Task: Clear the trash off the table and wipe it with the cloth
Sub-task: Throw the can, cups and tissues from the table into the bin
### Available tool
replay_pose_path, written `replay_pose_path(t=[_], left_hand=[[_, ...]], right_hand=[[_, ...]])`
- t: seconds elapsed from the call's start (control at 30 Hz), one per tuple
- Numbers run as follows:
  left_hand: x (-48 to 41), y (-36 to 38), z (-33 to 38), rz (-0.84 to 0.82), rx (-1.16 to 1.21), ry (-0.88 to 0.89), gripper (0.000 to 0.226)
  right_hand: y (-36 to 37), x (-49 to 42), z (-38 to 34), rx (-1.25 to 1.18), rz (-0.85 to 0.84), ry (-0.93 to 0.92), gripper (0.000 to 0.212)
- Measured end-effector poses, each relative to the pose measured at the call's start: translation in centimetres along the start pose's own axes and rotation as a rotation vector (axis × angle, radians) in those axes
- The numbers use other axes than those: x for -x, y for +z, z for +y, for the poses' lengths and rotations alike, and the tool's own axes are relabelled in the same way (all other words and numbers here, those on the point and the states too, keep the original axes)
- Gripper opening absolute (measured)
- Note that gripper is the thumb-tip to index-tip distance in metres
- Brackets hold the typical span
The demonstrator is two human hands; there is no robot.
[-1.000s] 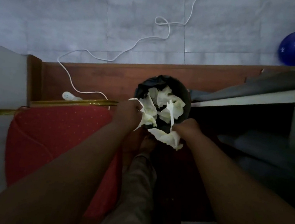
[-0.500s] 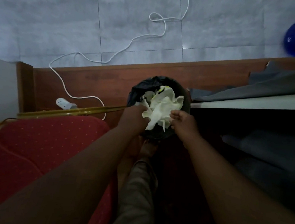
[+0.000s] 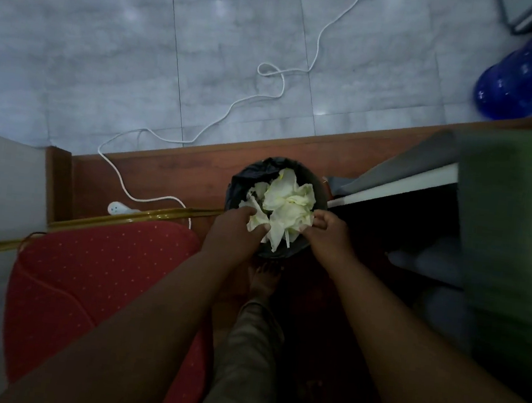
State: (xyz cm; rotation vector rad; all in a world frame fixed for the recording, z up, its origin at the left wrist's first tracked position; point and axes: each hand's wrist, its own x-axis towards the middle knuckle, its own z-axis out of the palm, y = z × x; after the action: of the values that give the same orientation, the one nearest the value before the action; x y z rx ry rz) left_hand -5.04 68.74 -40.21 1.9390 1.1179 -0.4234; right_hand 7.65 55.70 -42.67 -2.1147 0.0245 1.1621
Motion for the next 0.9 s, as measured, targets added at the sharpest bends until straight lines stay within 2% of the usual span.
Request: replay_pose_path(t=[0.23,0.43,0.6,0.8,0.9], left_hand=[[9.1,-6.2,6.2,0.12,0.019,0.09,0.04],[18.1,-8.8,14.5,0.243,0.017,0.224,0.032],[25.2,-3.4,23.1,0.216,-0.039,0.43,0.026],[31.9,6.6,32.2,0.022,-0.152,0.702,0.024],[36.3,13.1,35.1,-0.137,-0.245,0.828,0.02]], right_hand=[[-5.8,11.6,-5.7,-0.094,0.049,-0.157,0.044],[-12.1,25.0,-7.1,-0.111,0.129,-0.325,0.031],[-21.0,34.4,-0.7,-0.14,0.384,-0.38,0.025],[-30.5,42.5,11.0,-0.3,0.665,-0.193,0.02],[-33.6,47.1,18.8,-0.402,0.854,-0.053,0.018]])
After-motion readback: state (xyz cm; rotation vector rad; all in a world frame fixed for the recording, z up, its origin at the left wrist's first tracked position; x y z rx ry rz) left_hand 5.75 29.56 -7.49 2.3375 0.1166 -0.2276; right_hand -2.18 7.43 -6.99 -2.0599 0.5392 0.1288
